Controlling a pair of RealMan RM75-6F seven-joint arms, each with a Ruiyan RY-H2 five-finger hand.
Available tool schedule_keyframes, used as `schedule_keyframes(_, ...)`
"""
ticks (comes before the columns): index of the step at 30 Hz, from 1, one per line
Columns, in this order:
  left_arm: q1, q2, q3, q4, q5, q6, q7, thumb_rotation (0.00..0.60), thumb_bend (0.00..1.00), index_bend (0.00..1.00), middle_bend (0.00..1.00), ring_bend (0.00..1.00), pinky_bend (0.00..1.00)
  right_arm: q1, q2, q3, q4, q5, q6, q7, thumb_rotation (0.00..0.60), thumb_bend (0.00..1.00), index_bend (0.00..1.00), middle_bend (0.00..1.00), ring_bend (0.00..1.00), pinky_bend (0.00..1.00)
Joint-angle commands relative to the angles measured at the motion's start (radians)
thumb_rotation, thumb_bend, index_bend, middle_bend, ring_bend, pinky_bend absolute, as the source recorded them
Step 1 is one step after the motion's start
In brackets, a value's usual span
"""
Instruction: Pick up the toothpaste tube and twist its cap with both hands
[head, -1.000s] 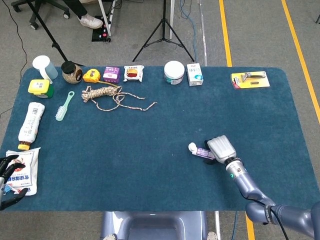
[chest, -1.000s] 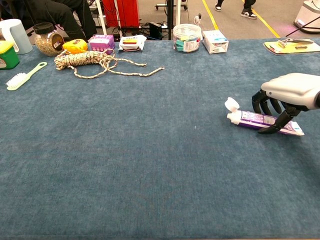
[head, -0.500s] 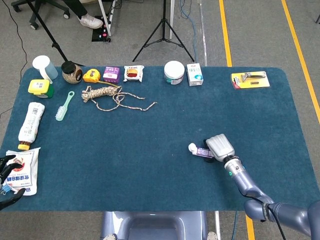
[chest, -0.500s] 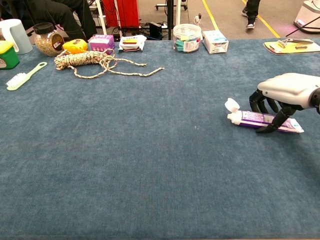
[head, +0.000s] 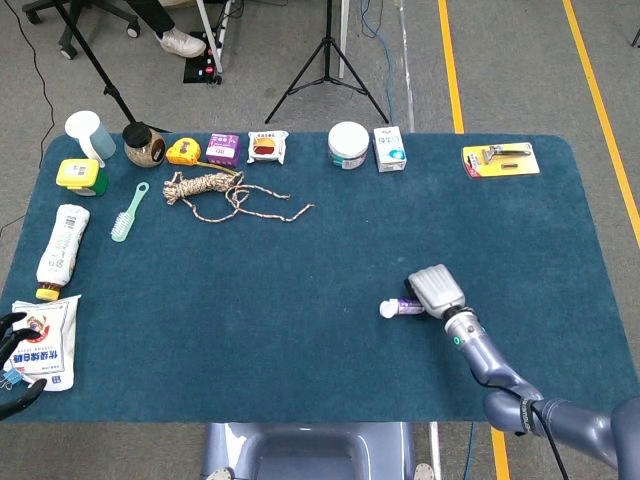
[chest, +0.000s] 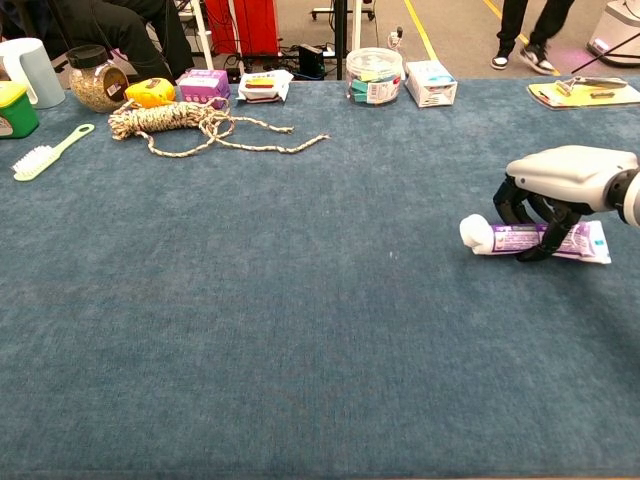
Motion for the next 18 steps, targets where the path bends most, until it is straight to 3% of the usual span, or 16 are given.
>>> schedule_keyframes(1,-0.002,-0.002,0.0,0.0,0.002,-0.003,0.001,0.6,0.18,0.32,0.21,0.18,0.21,-0.019,0.022,0.026,-0.03,-0.003,0.011,0.08,0.6,0.3,0.7,0.72,0.74,0.73)
schedule_keyframes(9,-0.012,-0.01,-0.003,-0.009,0.012,-0.017,0.009,0.6,0.18,0.32,0.21,0.18,0.21,-0.059,0.078,0.05,-0.103,-0.106,0.101,0.222,0.6,0.3,0.75,0.78,0.83,0.84)
schedule_keyframes(18,-0.058,-0.022,-0.017,-0.04,0.037,-0.072,0.022,0.6,0.18,0.32,0.21,0.18,0.21,-0.083,0.126,0.056,-0.174,-0.182,0.165,0.281,0.6,0.3,0.77,0.8,0.89,0.96)
